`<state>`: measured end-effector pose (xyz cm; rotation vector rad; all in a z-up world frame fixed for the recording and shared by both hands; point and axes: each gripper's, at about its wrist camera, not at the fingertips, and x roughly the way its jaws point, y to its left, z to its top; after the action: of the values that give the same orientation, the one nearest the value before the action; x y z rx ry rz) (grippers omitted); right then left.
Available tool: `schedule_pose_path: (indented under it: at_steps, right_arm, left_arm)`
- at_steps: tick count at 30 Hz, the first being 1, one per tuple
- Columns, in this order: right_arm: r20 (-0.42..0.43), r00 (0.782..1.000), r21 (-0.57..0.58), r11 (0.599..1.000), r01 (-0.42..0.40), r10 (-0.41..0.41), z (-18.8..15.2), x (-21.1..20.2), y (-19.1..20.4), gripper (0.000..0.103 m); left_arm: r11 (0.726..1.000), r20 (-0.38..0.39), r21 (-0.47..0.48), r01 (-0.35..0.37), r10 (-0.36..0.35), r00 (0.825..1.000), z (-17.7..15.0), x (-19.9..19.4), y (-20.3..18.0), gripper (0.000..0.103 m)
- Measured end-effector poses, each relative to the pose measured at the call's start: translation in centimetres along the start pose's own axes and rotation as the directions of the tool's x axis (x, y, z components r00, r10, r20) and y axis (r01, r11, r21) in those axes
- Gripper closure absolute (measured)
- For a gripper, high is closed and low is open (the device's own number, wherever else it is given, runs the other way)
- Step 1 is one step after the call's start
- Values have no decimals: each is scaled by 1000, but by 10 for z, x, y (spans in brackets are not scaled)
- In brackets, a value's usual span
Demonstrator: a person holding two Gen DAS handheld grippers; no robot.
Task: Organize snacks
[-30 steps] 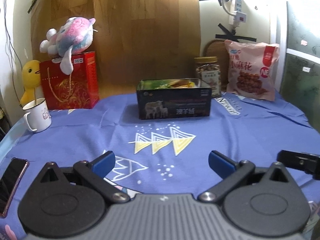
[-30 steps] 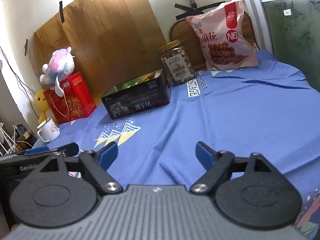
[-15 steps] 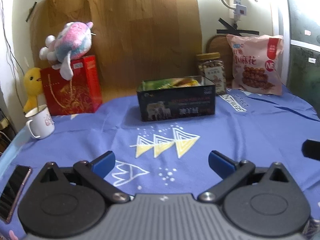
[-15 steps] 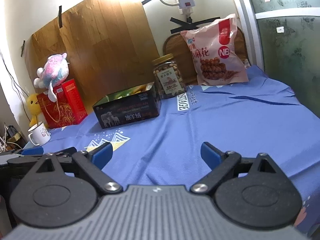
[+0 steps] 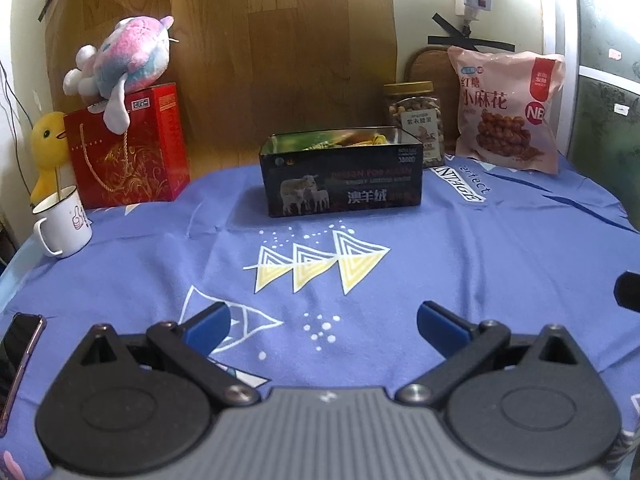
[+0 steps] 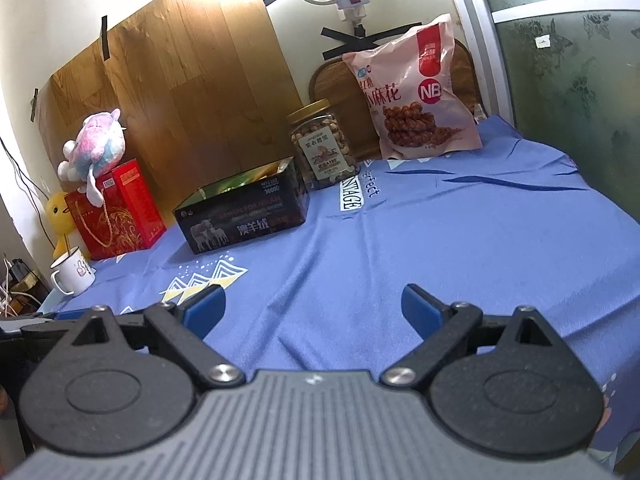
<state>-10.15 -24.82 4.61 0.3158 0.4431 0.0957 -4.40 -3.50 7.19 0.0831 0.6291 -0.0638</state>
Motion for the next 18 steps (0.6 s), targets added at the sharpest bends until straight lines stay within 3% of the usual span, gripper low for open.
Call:
schedule_pose_path:
  at_steps: [10,18]
  right_arm:
    - [-6,1000,-14,1000,-20,20,3,1,2,7]
    - [41,998,-19,999,-48,49,11,-6,9,7]
  left_arm:
    - [1000,5,1,-19,19,1000,6,-4,0,0]
    - [999,18,-6,-42,42,999,8,-9,8,0]
